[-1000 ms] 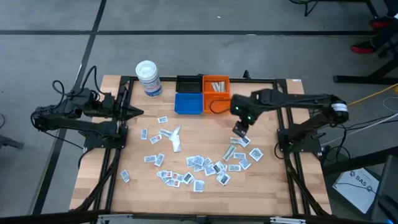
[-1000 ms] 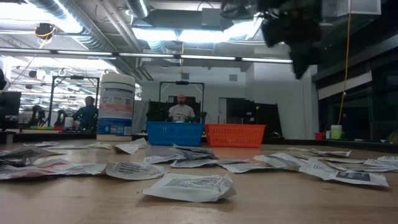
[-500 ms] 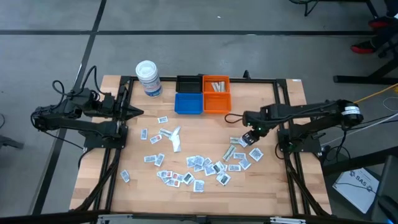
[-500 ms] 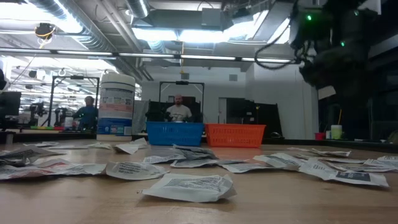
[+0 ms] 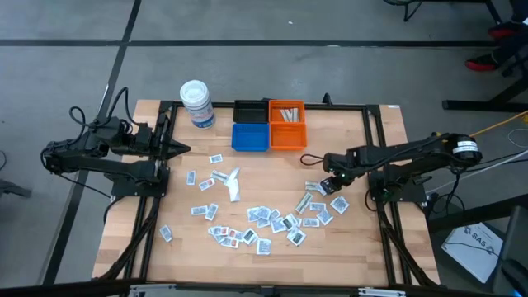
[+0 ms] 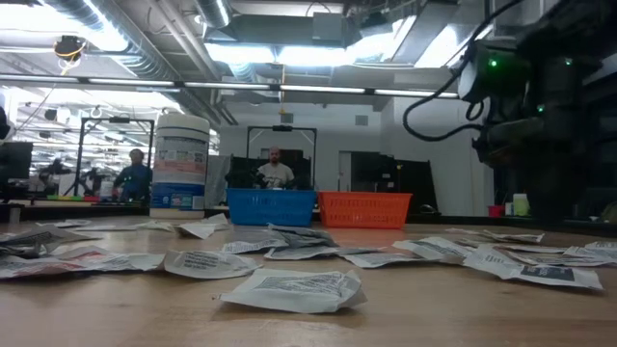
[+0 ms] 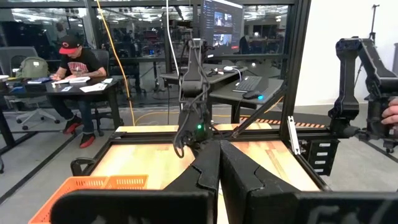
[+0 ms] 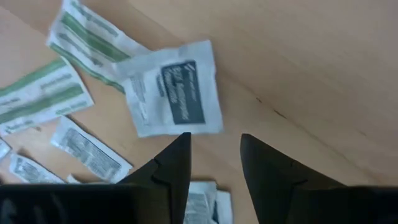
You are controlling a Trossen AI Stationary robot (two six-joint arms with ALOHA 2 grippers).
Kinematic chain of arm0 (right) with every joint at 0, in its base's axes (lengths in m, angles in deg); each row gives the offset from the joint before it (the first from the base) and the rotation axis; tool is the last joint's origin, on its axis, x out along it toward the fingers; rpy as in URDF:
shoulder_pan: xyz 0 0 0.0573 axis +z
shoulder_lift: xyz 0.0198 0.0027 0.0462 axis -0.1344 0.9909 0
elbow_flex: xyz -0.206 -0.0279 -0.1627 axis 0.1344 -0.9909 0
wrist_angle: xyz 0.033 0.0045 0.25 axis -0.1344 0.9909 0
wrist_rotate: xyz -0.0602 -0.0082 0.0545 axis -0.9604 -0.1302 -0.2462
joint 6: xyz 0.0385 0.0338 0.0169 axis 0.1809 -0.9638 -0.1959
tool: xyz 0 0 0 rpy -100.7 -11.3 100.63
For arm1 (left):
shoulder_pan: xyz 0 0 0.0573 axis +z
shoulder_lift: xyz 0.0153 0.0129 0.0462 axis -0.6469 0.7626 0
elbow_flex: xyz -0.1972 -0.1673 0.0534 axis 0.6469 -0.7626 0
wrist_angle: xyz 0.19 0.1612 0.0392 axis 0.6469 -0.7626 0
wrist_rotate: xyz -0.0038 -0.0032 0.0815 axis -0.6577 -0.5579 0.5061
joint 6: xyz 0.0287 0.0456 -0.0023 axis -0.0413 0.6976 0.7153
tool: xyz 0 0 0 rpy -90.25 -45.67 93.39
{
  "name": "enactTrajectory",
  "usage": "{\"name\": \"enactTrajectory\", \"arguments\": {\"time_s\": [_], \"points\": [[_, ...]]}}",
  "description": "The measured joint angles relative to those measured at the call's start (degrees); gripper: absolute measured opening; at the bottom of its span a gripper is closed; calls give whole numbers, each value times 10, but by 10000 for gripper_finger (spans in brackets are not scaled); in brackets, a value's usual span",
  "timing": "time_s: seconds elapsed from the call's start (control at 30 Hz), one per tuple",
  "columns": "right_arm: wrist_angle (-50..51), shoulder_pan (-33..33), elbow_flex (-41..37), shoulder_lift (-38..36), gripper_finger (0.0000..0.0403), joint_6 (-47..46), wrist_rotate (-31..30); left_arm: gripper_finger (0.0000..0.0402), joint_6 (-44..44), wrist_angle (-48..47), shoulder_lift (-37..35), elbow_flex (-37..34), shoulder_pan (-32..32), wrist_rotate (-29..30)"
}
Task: Pick & Place First Aid Supplies
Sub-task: Put the towelette pack into the bottom orange bin
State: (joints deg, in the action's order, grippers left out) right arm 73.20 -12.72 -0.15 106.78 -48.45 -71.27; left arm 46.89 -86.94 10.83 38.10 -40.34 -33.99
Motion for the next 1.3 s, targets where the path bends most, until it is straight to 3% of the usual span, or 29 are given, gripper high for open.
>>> {"name": "enactTrajectory", "arguments": {"time_s": [0.27,0.57,1.07,1.3], "points": [[-66,0,-18,25,139,-14,0,4,0,0,0,0,0,0],[-75,0,-18,44,134,-5,1,4,0,0,0,0,0,0],[-66,-1,-19,45,12,0,-4,4,0,0,0,0,0,0],[-73,0,3,48,7,7,3,4,0,0,0,0,0,0]]}}
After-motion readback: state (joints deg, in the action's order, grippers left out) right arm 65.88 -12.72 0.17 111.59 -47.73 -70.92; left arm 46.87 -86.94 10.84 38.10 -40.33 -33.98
